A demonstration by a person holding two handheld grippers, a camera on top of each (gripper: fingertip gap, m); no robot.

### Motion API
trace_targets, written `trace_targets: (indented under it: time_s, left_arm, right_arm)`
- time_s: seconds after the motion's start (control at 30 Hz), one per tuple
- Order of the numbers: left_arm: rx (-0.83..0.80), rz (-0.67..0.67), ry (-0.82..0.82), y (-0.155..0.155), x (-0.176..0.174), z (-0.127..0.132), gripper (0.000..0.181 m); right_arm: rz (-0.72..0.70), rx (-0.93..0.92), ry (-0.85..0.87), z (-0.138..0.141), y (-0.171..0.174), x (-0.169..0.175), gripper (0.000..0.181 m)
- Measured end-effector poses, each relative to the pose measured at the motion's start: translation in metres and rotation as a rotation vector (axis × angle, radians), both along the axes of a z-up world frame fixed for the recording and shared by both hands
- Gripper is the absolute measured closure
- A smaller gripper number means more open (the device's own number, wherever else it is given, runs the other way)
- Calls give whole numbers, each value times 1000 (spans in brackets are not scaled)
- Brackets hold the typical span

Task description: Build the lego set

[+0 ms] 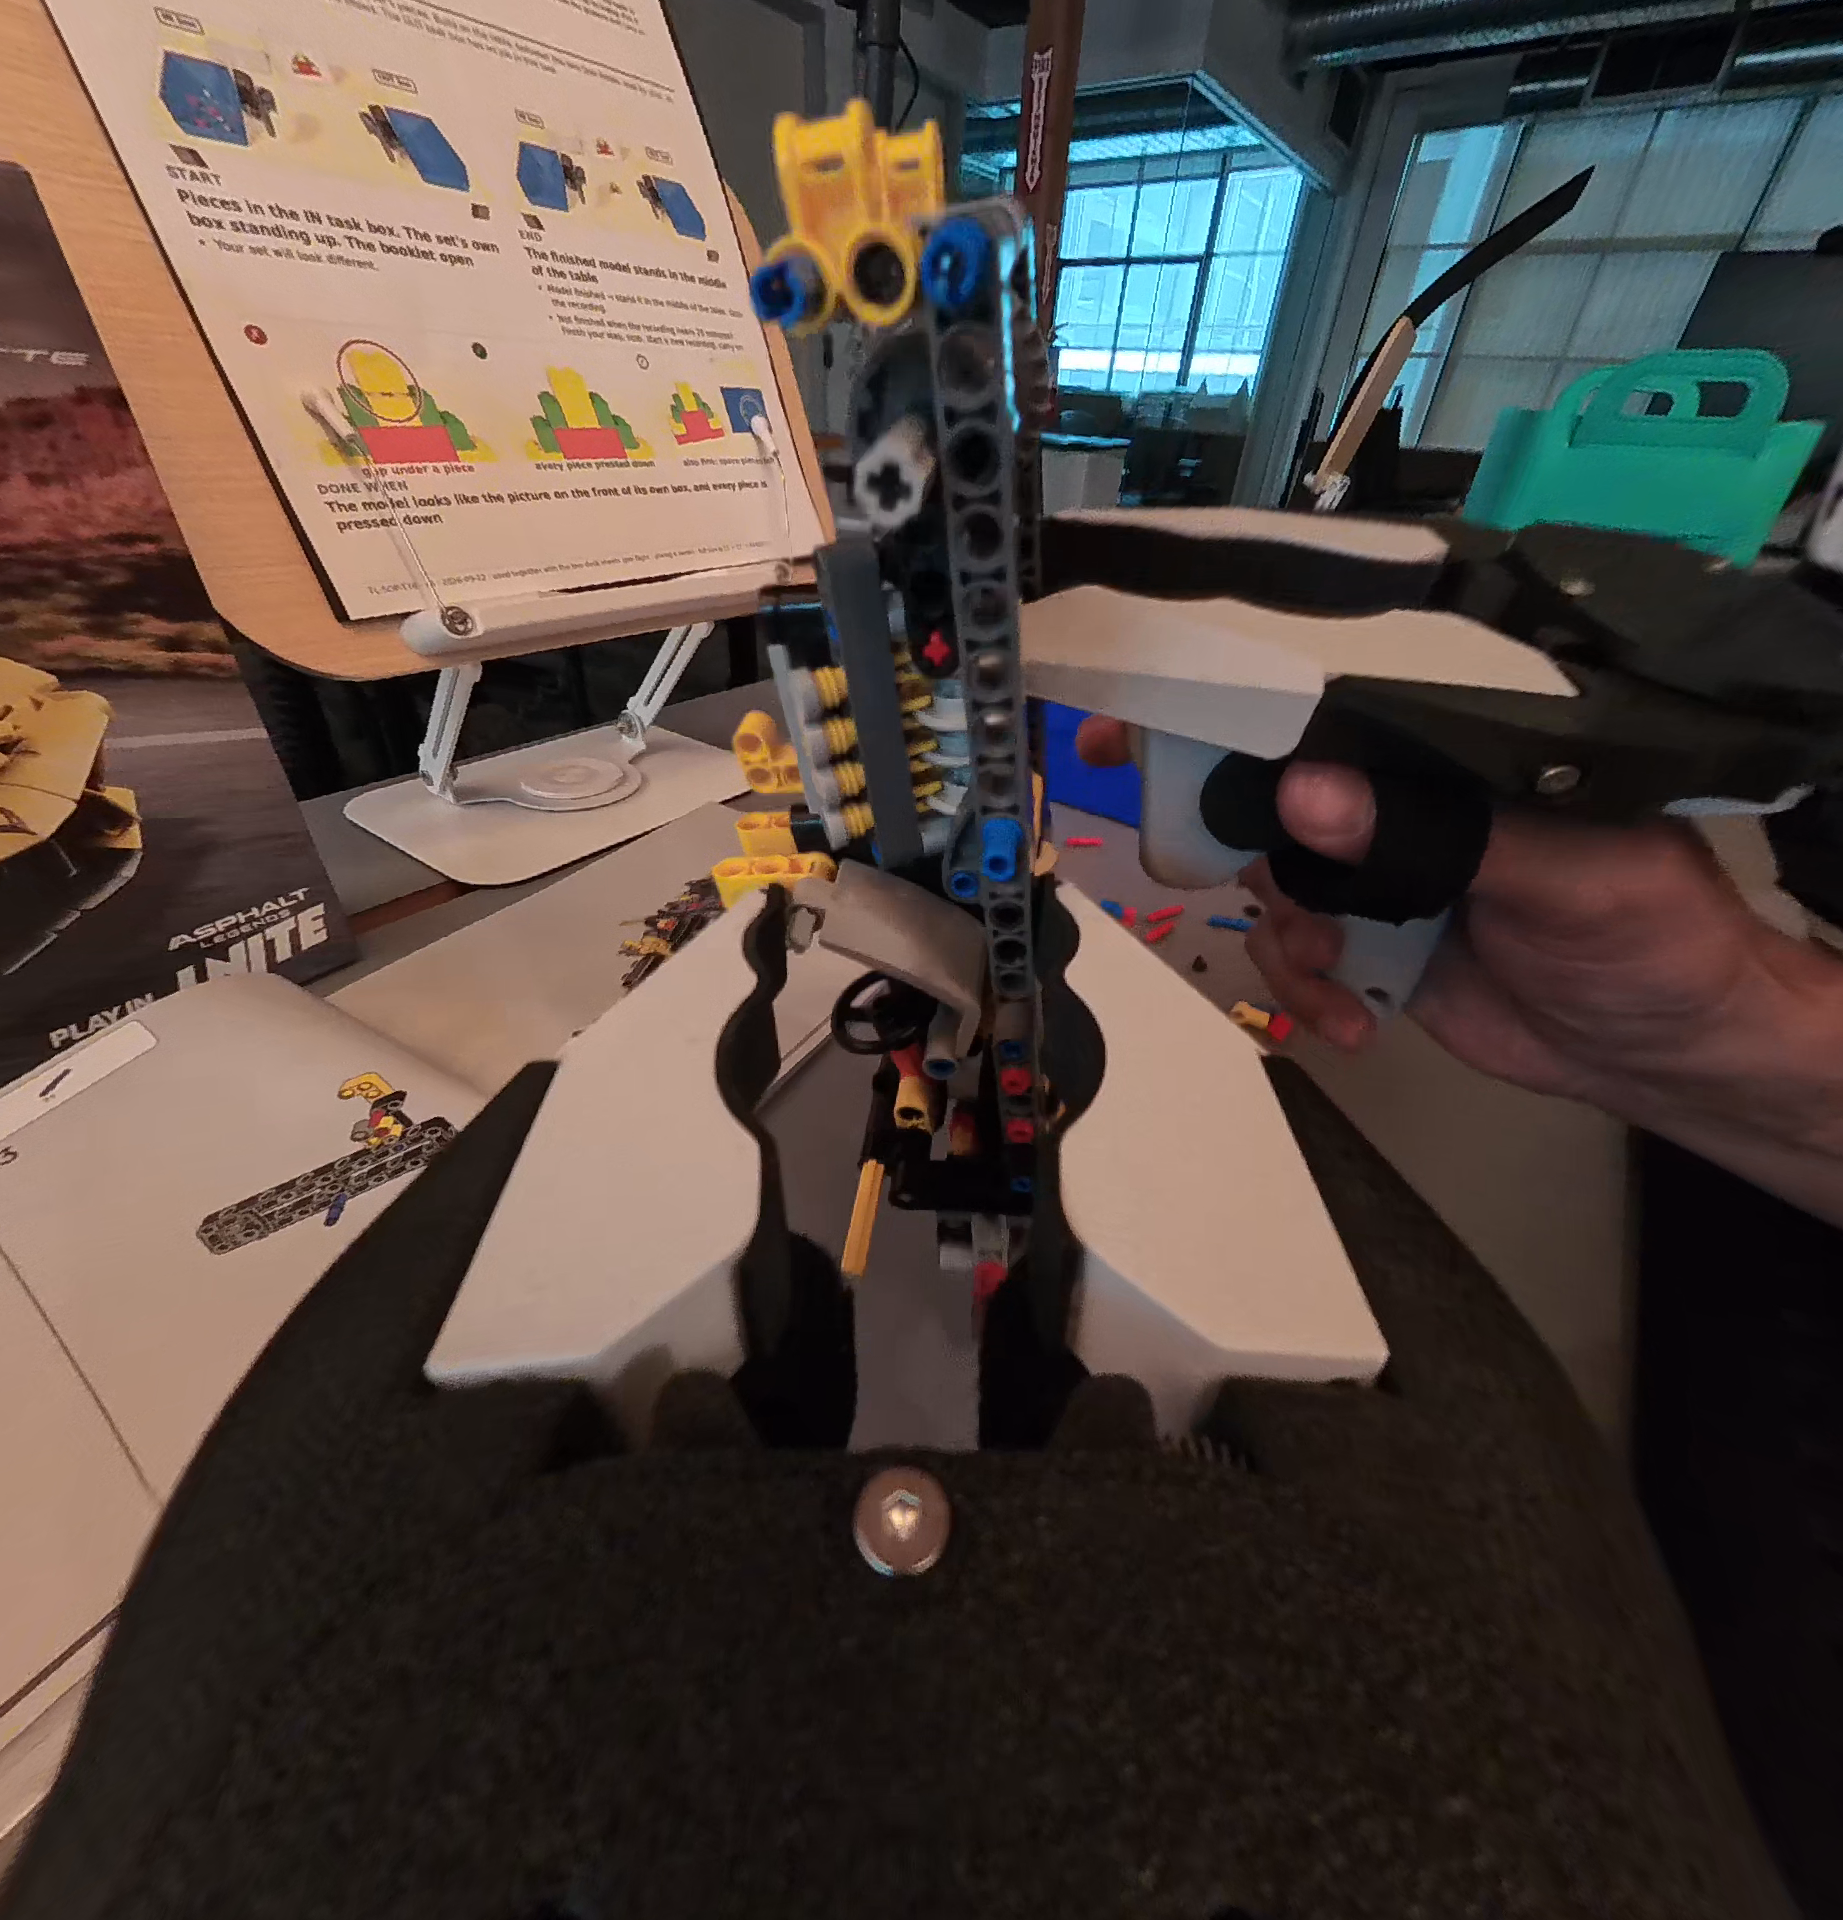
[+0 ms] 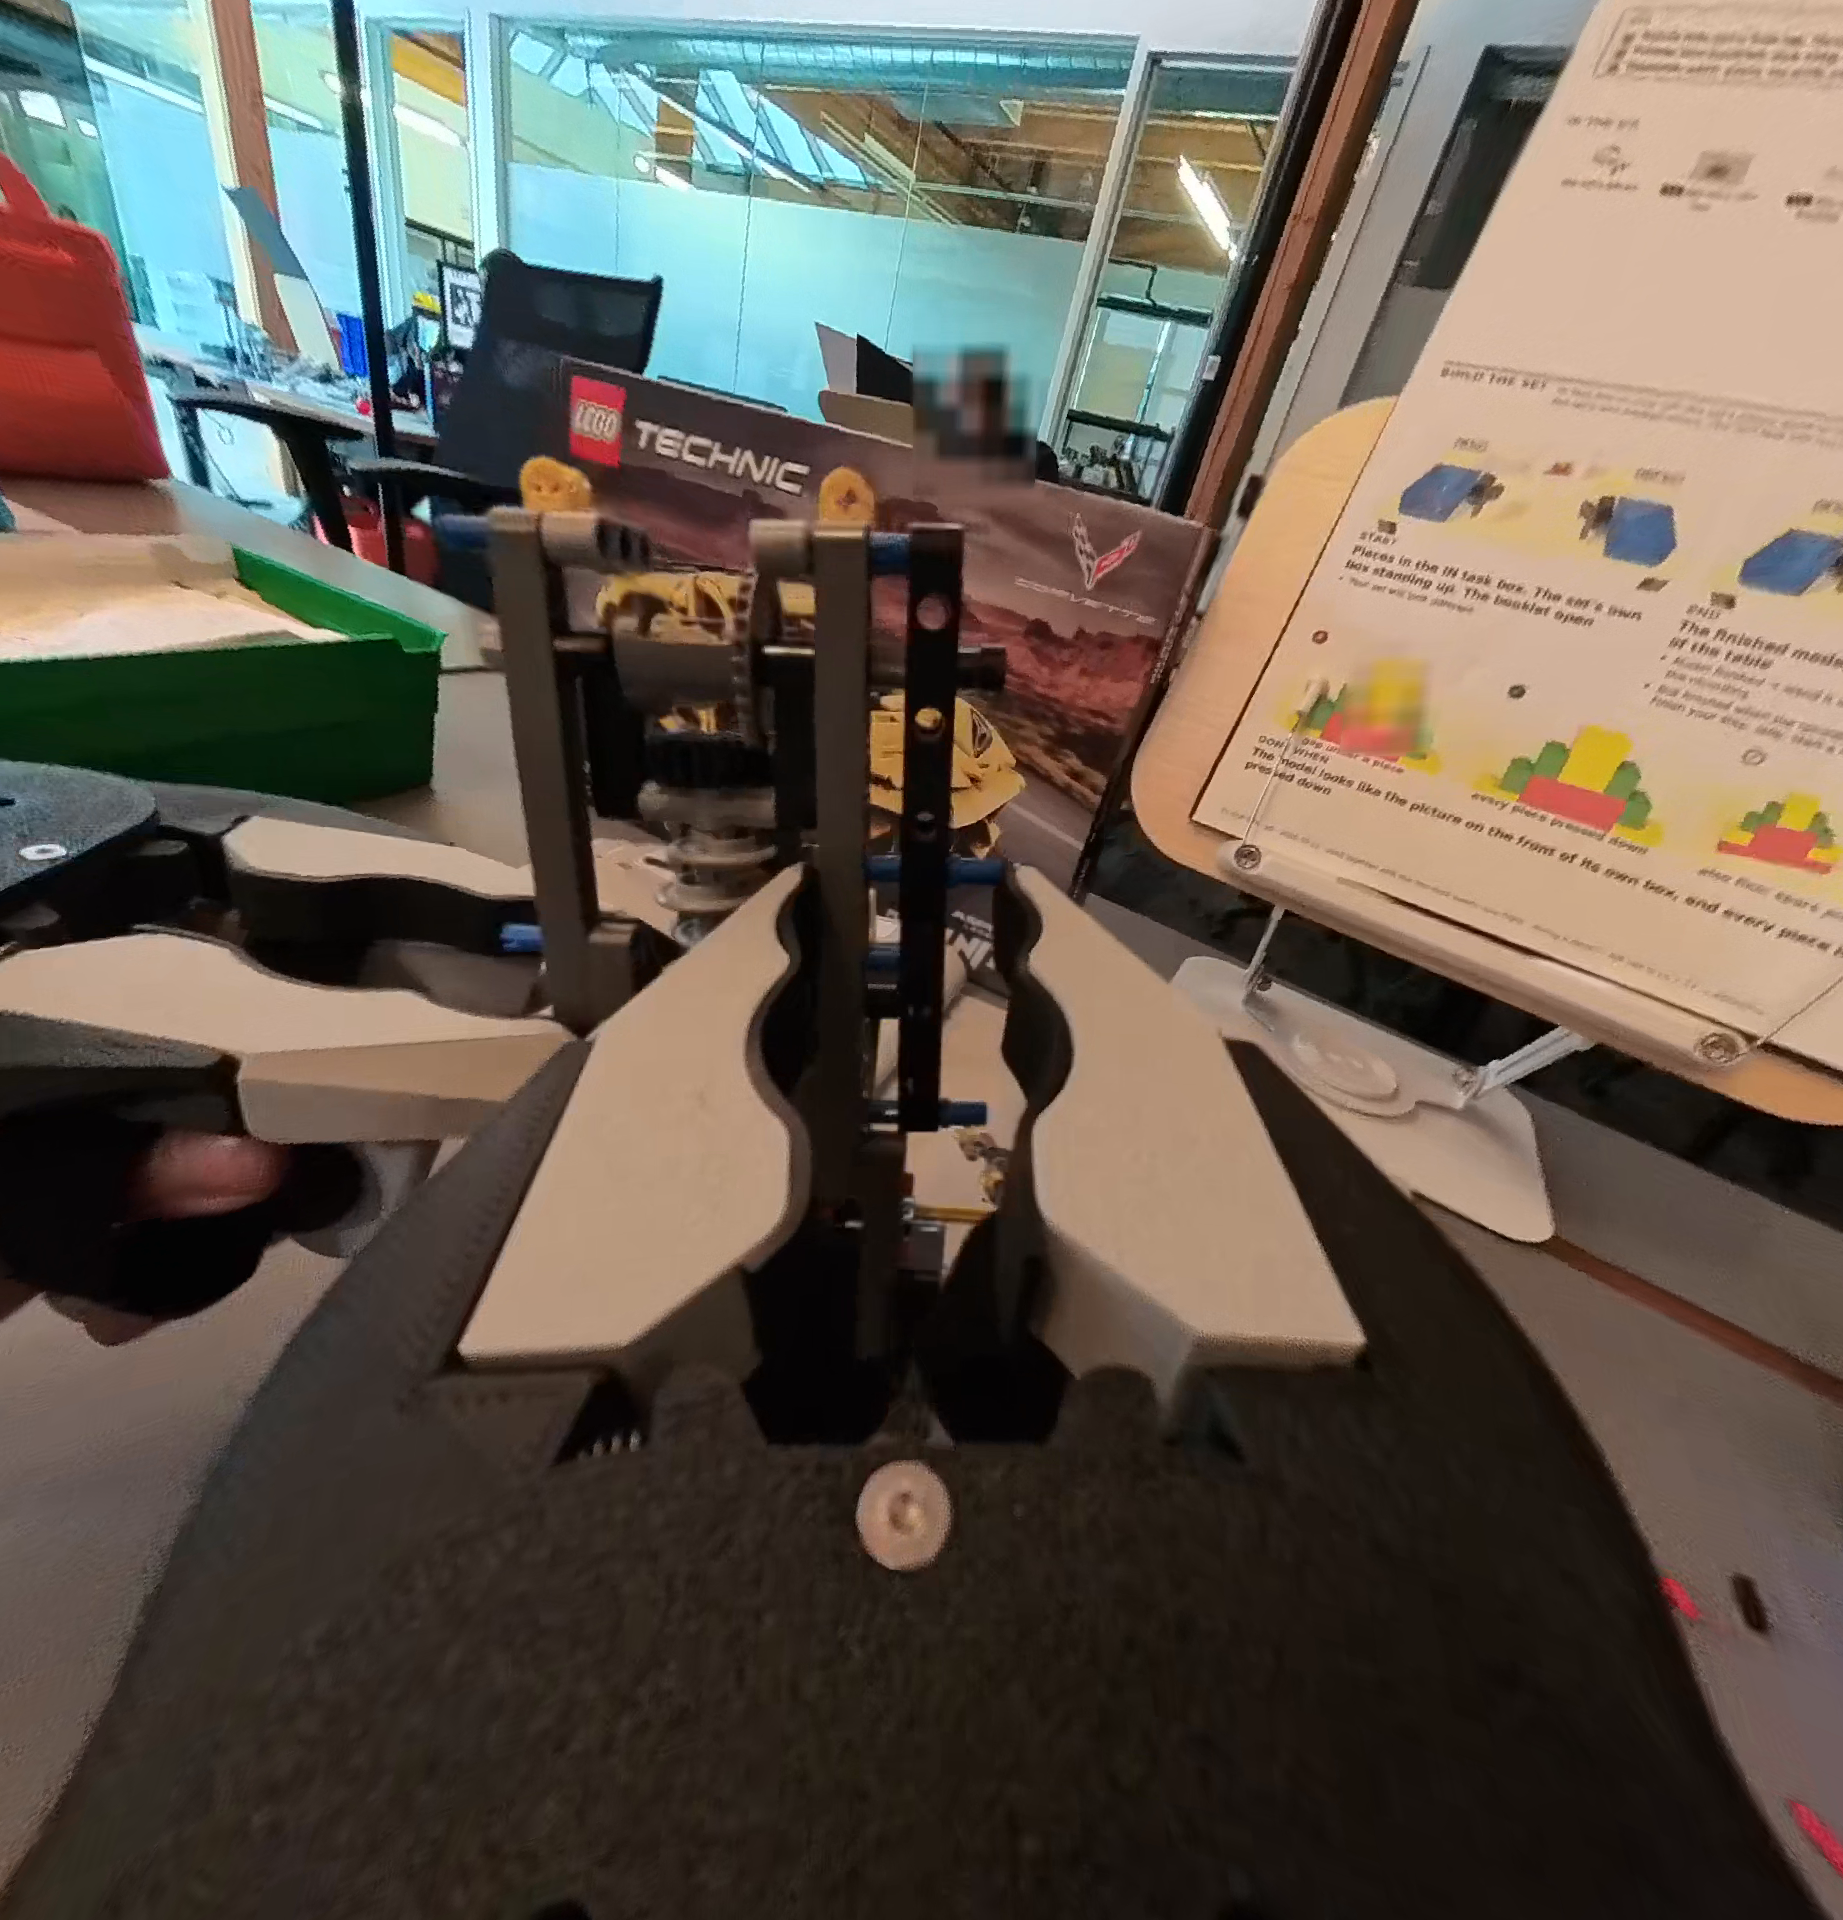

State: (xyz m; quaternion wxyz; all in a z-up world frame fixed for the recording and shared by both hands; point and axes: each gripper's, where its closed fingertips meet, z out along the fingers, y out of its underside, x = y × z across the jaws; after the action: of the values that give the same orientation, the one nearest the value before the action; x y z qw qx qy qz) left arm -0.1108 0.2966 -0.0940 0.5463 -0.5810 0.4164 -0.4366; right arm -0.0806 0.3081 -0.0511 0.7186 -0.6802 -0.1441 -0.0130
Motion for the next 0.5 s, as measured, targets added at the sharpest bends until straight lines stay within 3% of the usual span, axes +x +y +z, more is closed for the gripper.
trace_targets:
  time_s: [0.5]
  left_arm:
    - [-29, -28, 71, -3, -3, -10, 133]
  right_arm:
    - [6, -38, -138, -4, -2, -12, 153]
